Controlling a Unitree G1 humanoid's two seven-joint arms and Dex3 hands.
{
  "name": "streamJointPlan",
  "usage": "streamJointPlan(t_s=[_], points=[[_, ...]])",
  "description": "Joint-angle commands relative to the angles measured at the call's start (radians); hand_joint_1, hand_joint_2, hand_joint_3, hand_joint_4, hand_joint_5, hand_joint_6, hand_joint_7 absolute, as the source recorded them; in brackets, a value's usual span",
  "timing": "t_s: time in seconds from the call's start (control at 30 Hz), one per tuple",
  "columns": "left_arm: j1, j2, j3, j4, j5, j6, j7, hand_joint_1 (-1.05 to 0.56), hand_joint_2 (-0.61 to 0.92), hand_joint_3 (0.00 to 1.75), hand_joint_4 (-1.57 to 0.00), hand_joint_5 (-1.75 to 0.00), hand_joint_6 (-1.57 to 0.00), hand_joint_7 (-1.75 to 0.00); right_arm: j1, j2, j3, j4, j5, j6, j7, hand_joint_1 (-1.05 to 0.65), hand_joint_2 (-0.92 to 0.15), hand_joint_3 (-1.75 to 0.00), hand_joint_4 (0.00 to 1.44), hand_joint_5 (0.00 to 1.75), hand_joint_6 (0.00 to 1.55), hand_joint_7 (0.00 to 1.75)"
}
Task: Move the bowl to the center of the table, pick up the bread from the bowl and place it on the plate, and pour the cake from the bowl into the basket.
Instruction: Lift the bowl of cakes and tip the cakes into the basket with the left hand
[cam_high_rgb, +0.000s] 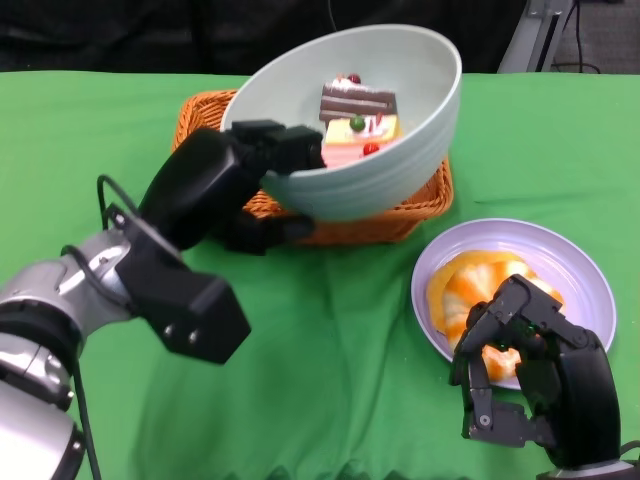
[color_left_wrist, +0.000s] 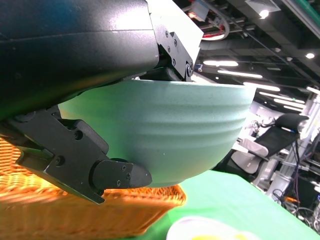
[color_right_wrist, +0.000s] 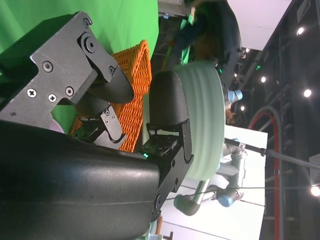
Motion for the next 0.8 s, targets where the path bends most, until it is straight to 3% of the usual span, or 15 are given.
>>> streamJointPlan(t_s=[0.03,0.13,0.2,0.47,0.8], points=[[-0.05,-0.025,0.05,-0.001,-0.07,0.015,-0.057,-0.15,0.75,0.85,-0.73,-1.75,-0.64,-1.41,0.017,-0.002,0.012,-0.037,0.017,0.018,0.013,-0.04,-0.33,-1.58,0.88,1.75,0.65,1.69],[-0.062,-0.049,0.074,0.0,-0.102,0.034,-0.115,-0.19,0.84,0.69,-0.74,-1.75,-0.66,-1.32,0.032,-0.001,0.022,-0.062,0.012,0.039,0.016,-0.05,-0.31,-1.58,0.89,1.75,0.65,1.7],[-0.069,-0.06,0.082,-0.004,-0.102,0.051,-0.123,-0.19,0.85,0.66,-0.73,-1.75,-0.66,-1.36,0.035,-0.001,0.028,-0.064,0.006,0.036,0.017,-0.04,-0.3,-1.59,0.89,1.75,0.66,1.72],[-0.092,-0.123,0.142,0.006,-0.165,0.116,-0.204,-0.17,0.84,0.68,-0.75,-1.75,-0.62,-1.56,0.046,-0.015,0.041,-0.077,0.002,0.063,0.04,-0.02,-0.27,-1.62,0.89,1.75,0.64,1.74],[-0.134,-0.211,0.26,0.018,-0.328,0.245,-0.431,-0.16,0.84,0.68,-0.76,-1.75,-0.63,-1.53,0.035,-0.02,0.047,-0.046,0.041,0.046,0.097,0.01,-0.33,-1.56,0.89,1.75,0.66,1.69]])
